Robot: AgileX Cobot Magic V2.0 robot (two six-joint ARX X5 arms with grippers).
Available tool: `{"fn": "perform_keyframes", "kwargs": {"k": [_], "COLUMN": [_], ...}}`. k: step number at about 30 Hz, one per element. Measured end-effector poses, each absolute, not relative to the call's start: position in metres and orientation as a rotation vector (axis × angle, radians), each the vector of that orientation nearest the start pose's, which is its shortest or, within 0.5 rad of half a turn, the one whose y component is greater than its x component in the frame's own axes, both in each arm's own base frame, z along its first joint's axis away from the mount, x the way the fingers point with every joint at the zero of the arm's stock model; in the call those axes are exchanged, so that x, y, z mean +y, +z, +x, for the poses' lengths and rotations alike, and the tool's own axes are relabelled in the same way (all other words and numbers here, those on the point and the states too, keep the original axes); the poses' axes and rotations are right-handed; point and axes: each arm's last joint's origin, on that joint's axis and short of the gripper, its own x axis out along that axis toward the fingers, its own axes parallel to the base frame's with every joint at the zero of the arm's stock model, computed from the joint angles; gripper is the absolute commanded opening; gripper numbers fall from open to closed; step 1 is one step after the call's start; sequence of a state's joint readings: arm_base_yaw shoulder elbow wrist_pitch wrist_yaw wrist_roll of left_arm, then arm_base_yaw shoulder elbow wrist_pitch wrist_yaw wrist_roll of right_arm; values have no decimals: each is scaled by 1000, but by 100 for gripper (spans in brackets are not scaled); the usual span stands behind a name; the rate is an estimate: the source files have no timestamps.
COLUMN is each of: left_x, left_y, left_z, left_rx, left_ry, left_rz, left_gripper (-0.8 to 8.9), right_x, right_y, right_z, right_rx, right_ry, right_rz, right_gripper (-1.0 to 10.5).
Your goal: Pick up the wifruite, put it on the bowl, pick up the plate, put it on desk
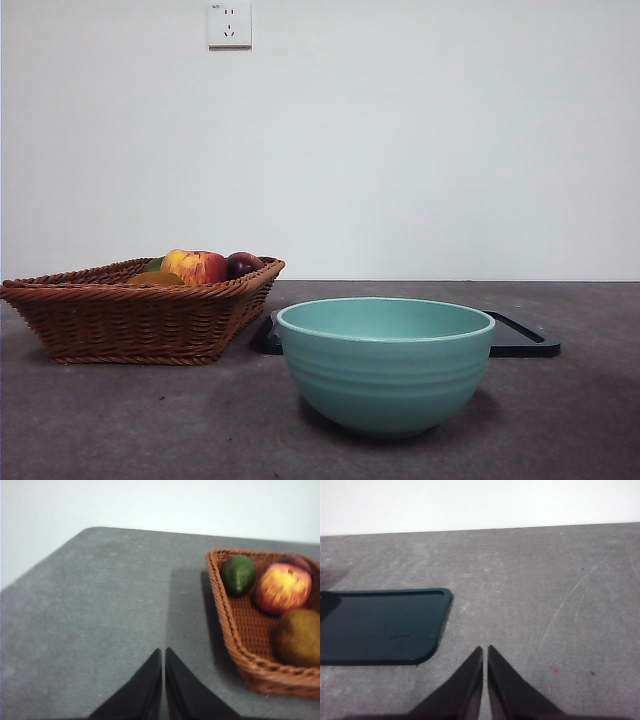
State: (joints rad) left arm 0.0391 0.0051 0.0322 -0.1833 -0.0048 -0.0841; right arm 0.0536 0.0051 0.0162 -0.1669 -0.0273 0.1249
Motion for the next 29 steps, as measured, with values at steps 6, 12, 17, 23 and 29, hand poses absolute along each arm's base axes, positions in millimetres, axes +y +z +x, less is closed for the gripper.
{"fn": "perform_keyframes", "kwargs": {"k": [6, 12, 17, 23, 29], "left_x": [4, 4, 3, 2, 1], "left_y": [156, 156, 158, 180, 209], "left_z": [95, 95, 94, 88, 83], "left_rx": [152, 149, 155, 160, 188], "left_ry": [58, 66, 45, 17, -11], "left_rz": [-188, -285, -341, -376, -390], "left_gripper": [10, 10, 11, 11, 11], "right_x": [6, 7, 7, 7, 7], "right_y": [152, 152, 155, 187, 224], "right_z": [96, 96, 95, 89, 82], "right_rx": [163, 167, 167, 76, 56], "right_ry": [72, 97, 95, 120, 126], "right_rz": [163, 194, 240, 272, 284], "right_gripper": [5, 5, 5, 5, 5]}}
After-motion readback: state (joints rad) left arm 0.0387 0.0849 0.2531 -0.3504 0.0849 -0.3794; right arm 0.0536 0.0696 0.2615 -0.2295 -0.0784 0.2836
